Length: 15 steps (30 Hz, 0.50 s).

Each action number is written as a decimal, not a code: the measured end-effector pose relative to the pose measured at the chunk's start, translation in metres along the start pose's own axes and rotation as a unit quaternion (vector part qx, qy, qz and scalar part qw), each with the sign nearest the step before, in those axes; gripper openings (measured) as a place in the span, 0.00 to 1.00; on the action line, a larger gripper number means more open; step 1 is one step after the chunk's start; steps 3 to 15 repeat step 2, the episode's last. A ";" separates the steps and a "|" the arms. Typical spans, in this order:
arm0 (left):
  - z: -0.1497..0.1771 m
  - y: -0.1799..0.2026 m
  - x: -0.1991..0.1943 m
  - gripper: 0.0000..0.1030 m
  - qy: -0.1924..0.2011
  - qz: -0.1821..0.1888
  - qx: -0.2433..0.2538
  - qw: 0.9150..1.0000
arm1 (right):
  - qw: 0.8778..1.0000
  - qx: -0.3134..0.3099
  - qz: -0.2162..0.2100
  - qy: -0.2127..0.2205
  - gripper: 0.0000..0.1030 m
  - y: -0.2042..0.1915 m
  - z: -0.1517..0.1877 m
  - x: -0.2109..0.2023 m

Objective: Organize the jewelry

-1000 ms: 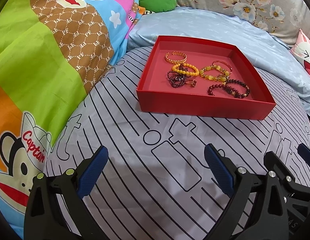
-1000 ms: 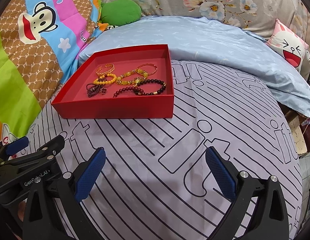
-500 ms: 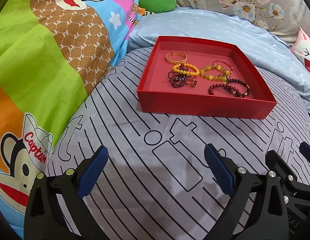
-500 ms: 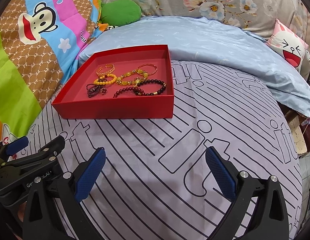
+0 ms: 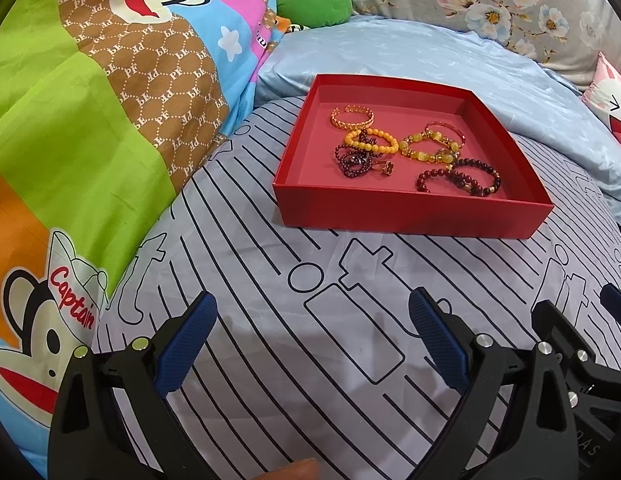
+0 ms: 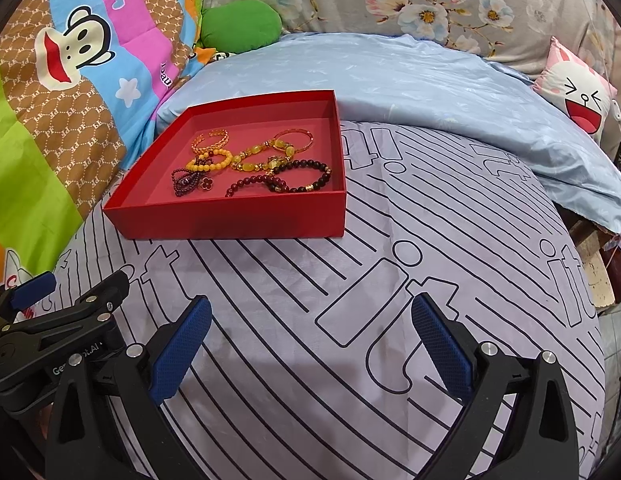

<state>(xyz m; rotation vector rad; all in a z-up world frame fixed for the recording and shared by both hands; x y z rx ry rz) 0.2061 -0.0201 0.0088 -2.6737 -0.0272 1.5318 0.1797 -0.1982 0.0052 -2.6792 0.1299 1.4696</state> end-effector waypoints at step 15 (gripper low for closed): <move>0.000 0.000 0.000 0.89 0.000 0.002 0.000 1.000 | 1.000 0.001 0.000 -0.001 0.94 0.000 -0.001 0.000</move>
Point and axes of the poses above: each gripper's, at about its wrist camera, not at the fingertips, and x roughly the way its jaws point, y to its right, z to its underside, the point moved 4 cm from there along x, roughly the way its jaws point, and after that the axes turned 8 degrees about -y, right-handed, at the moved point
